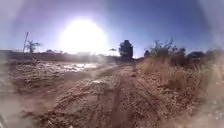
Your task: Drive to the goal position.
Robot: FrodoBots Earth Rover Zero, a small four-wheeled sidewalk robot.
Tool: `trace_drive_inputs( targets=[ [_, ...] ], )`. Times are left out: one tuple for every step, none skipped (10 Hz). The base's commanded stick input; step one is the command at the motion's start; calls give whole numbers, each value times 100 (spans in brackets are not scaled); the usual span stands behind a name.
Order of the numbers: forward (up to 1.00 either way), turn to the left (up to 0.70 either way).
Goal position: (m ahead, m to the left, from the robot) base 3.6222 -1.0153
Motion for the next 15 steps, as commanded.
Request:
trace_drive_inputs(
  targets=[
    [50,0],
    [50,0],
    [50,0],
    [50,0],
    [50,0],
    [50,0],
    [50,-23],
    [50,-47],
    [50,-49],
    [50,-31],
    [50,-11],
    [50,-43],
    [50,-50],
    [50,-34],
    [50,-15]
  ],
)
